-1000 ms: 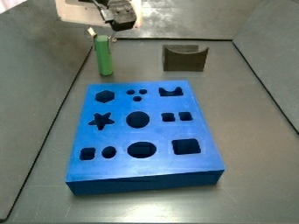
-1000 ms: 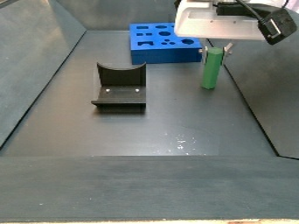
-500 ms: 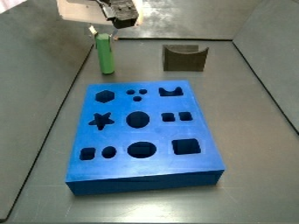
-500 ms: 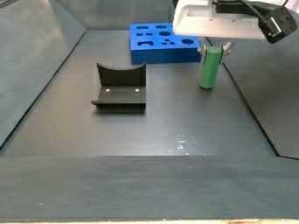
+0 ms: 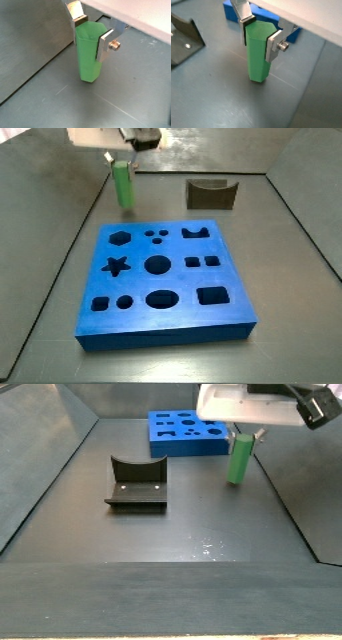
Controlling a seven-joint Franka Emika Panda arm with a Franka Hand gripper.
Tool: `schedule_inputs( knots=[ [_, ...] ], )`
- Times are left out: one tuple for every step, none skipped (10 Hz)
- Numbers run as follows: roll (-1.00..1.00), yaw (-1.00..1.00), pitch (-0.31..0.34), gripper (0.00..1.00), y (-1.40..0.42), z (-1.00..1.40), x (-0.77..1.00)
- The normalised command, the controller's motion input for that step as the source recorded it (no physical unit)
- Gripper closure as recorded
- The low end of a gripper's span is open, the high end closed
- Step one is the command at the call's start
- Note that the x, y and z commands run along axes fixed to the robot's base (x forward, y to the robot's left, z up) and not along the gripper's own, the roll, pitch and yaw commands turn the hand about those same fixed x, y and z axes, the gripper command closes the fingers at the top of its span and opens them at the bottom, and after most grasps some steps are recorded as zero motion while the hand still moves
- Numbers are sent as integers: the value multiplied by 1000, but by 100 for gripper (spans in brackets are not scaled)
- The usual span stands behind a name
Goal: Pick up the hexagon object. Move to above the board. Insert the hexagon object.
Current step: Move to above the board.
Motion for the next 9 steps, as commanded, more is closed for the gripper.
schedule_inputs(
  knots=[
    [193, 137, -137, 100, -65, 1000, 66],
    [191, 89, -58, 100, -62, 1000, 61],
    [190, 64, -10, 100, -62, 1000, 60],
    [188, 49, 26, 100, -61, 1000, 57],
    [176, 34, 54, 100, -60, 1000, 56],
    [159, 28, 72, 100, -59, 1000, 56],
    [137, 25, 80, 100, -58, 1000, 55],
    [114, 22, 80, 100, -57, 1000, 54],
    [105, 21, 82, 100, -56, 1000, 53]
  ],
)
